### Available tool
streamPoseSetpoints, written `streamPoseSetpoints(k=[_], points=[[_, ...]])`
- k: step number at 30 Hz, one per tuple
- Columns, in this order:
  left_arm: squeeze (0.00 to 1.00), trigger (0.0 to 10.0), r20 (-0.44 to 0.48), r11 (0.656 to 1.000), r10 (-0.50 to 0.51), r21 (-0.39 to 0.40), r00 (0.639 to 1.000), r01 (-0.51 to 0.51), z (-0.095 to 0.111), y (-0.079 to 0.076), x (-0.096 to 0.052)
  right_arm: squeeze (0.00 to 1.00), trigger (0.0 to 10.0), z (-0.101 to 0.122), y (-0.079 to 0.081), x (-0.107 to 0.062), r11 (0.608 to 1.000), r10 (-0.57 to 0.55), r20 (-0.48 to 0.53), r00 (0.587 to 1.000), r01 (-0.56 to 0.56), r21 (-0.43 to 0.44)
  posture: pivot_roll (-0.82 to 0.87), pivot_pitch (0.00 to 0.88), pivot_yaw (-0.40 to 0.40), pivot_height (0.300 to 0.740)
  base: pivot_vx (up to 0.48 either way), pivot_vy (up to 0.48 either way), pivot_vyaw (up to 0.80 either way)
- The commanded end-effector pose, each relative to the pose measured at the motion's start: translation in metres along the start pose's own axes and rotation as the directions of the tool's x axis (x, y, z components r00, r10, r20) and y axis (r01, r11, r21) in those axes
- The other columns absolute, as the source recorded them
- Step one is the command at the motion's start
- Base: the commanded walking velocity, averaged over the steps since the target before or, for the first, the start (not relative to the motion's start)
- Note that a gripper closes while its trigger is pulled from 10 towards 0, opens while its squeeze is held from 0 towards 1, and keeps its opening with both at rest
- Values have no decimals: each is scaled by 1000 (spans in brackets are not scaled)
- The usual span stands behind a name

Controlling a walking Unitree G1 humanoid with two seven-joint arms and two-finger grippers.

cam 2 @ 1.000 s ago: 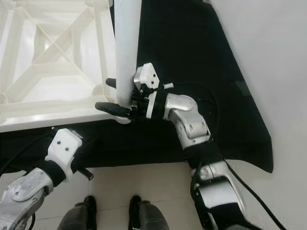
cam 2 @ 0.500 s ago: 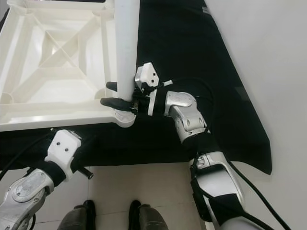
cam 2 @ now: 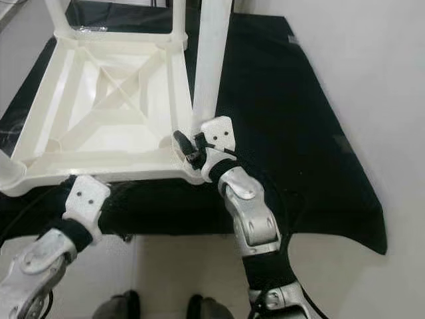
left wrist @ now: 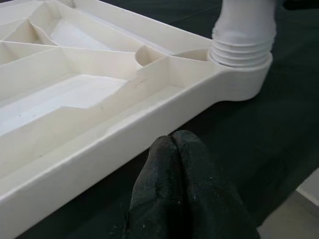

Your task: Building children table

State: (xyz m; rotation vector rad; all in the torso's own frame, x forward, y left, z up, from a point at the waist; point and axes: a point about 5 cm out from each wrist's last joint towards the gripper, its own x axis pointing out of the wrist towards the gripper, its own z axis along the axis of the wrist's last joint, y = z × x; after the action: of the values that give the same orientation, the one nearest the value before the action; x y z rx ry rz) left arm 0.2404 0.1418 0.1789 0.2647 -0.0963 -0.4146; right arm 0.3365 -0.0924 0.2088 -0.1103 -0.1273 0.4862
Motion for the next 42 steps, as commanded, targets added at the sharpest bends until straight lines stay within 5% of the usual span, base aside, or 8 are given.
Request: streamPoseSetpoints(k=[1, 2, 3, 11, 12, 23, 28, 42], points=[[0, 10000, -17, 1000, -29, -4, 999, 29, -5, -5, -1, 0, 10000, -33, -8, -5, 999, -47, -184, 982, 41, -36, 75, 211, -136, 740, 0, 0, 0], [0, 10000, -17, 1000, -31, -2, 999, 31, -5, -4, -2, 0, 10000, -28, -6, -1, 1000, -8, -159, 987, 5, -22, 74, 209, -130, 740, 0, 0, 0], [0, 10000, -15, 999, -32, -1, 999, 32, -4, -3, -1, 1000, 10000, -19, -1, 2, 998, 67, -121, 990, -66, 11, 75, 207, -128, 740, 0, 0, 0], [0, 10000, 4, 996, -89, 10, 996, 89, 1, -8, 5, 1000, 10000, 31, 7, 7, 863, 502, 149, 852, -505, -19, 82, 202, -129, 740, 0, 0, 0], [0, 10000, 1, 995, -99, 15, 995, 99, 1, -9, 4, 0, 10000, 35, 8, 7, 817, 576, 147, 804, -574, -60, 86, 203, -134, 740, 0, 0, 0], [0, 10000, 3, 993, -111, 31, 994, 111, 3, -10, 2, 0, 9922, 42, -5, 19, 554, 832, 28, 554, -827, -97, 119, 205, -152, 740, 0, 0, 0], [0, 10000, 5, 993, -113, 35, 994, 113, 3, -11, 2, 0, 0, 44, -8, 26, 551, 834, 35, 550, -830, -85, 122, 209, -155, 740, 0, 0, 0], [0, 10000, 28, 992, -125, 25, 992, 124, 8, -13, 1, 0, 0, -9, -38, 9, 788, 608, -124, 784, -615, -26, 90, 224, -153, 740, 0, 0, 0]])
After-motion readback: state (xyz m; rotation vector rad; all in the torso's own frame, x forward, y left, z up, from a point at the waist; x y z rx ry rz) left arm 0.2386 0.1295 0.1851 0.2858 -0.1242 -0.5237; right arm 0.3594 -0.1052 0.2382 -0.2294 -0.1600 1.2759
